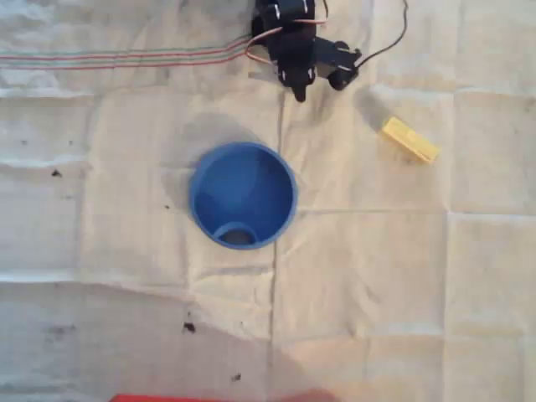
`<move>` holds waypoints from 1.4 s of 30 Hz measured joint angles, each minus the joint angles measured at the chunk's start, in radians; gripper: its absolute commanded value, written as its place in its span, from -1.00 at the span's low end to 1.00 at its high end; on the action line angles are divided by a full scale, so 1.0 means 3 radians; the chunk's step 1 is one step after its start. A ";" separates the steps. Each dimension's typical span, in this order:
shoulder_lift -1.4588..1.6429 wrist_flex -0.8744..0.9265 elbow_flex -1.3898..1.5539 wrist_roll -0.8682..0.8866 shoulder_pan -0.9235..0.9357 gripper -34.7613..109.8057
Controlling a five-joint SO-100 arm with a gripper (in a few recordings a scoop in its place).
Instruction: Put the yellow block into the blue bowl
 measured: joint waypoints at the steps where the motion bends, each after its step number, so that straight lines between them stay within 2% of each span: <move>1: 0.0000 0.0000 0.0000 0.0000 0.0000 -0.51; 42: 0.0000 0.0000 -0.0087 0.0000 0.0000 -0.52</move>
